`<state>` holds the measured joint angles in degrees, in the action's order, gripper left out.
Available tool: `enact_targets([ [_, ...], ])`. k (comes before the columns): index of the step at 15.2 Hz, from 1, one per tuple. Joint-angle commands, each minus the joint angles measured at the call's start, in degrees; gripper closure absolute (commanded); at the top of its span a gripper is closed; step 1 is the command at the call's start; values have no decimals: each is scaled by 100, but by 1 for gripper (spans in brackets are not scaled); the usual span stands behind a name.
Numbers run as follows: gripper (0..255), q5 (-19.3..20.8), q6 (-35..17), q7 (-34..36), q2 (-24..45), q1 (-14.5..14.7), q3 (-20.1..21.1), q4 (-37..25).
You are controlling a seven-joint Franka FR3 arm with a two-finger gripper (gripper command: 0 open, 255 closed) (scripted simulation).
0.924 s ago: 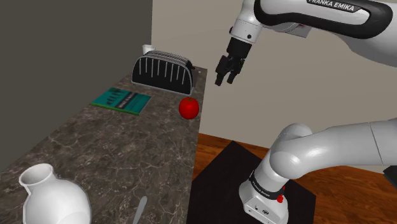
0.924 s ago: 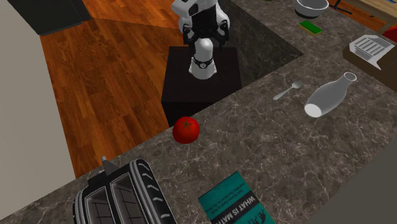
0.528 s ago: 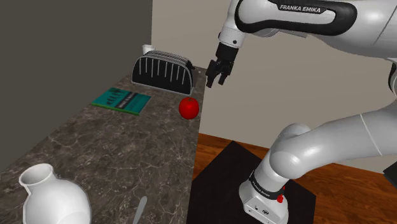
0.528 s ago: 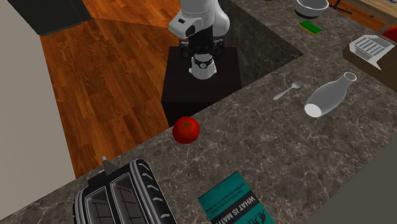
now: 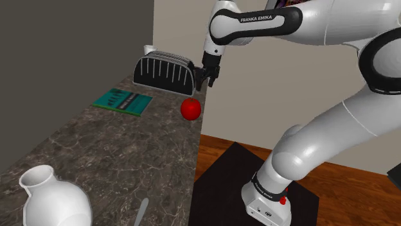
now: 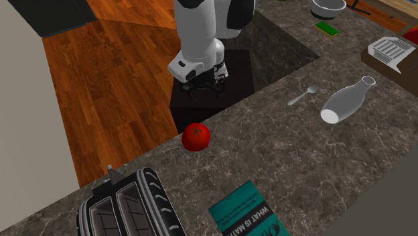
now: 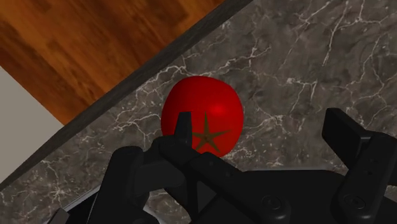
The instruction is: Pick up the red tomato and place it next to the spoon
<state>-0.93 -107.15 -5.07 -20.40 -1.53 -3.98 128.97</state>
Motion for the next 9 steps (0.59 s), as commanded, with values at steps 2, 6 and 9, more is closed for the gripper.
enact_targets([
  [2, 0, 105, -334, -52, 683, -17, -16, -289],
  [6, 0, 247, -621, -123, 1573, -53, -55, -809],
  [9, 0, 263, -803, -133, 1723, -60, -63, -768],
])
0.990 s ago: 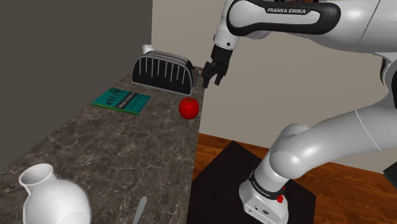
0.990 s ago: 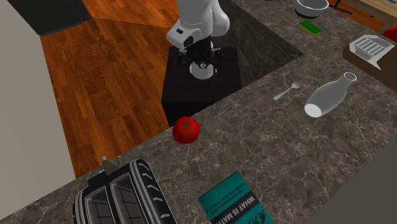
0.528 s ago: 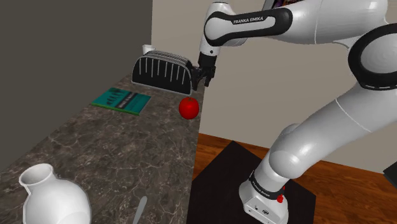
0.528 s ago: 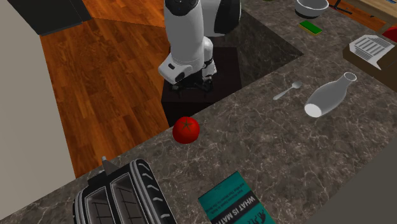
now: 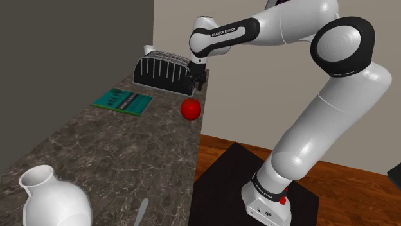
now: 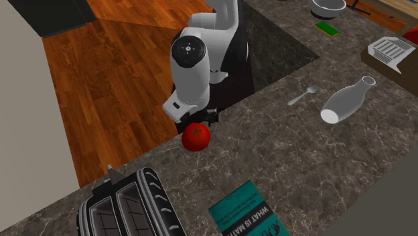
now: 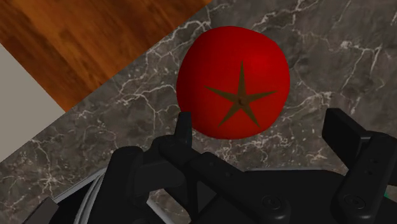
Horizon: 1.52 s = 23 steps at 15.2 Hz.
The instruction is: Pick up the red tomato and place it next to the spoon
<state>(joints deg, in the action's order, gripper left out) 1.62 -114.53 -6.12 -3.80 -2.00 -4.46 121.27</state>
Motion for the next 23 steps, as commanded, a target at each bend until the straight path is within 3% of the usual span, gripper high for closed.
enact_targets([
  [1, 0, 8, -141, -28, 84, -15, -17, 56],
  [6, 0, 4, -491, -33, 197, -19, -22, 293],
  [13, 0, 4, -490, -33, 198, -20, -23, 292],
  [14, 255, 4, -490, -33, 198, -20, -23, 292],
  [23, 255, 4, -491, -33, 199, -19, -22, 292],
])
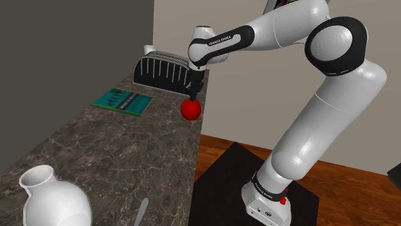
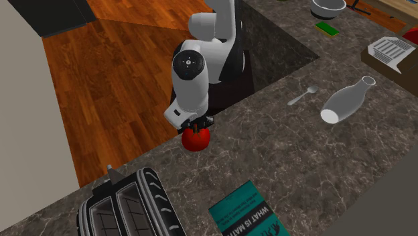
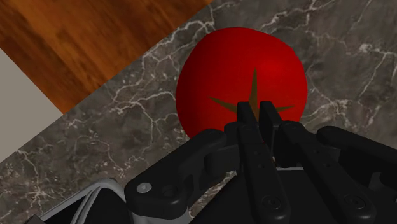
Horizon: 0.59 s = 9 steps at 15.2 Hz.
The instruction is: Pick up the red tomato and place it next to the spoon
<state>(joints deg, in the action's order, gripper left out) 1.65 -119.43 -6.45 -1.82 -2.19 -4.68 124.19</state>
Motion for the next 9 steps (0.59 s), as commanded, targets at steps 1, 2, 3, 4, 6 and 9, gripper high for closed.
enact_targets([
  [1, 255, 2, 75, 0, -31, 0, 1, -43],
  [2, 255, 3, 151, 1, -63, 1, 1, -87],
  [3, 255, 5, 227, 0, -91, 1, 2, -135],
  [4, 255, 6, 303, 0, -119, 2, 3, -183],
  [6, 255, 8, 454, 0, -172, 3, 4, -282],
  [9, 255, 11, 682, -1, -243, 4, 7, -439],
])
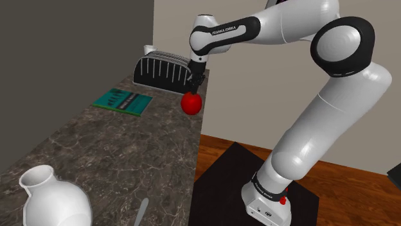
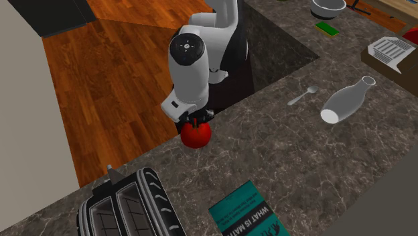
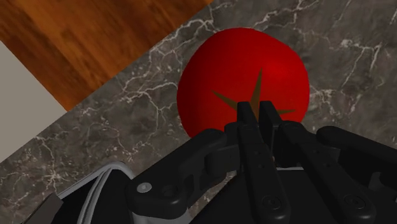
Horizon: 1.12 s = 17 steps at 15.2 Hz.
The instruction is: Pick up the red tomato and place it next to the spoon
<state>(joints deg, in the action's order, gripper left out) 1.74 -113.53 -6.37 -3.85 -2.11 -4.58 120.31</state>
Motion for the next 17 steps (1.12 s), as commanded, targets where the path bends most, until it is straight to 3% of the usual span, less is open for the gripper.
enact_targets([
  [1, 255, 3, 168, -9, -61, -3, -3, -106],
  [17, 255, 5, 1388, -25, -232, 3, 8, -1155],
])
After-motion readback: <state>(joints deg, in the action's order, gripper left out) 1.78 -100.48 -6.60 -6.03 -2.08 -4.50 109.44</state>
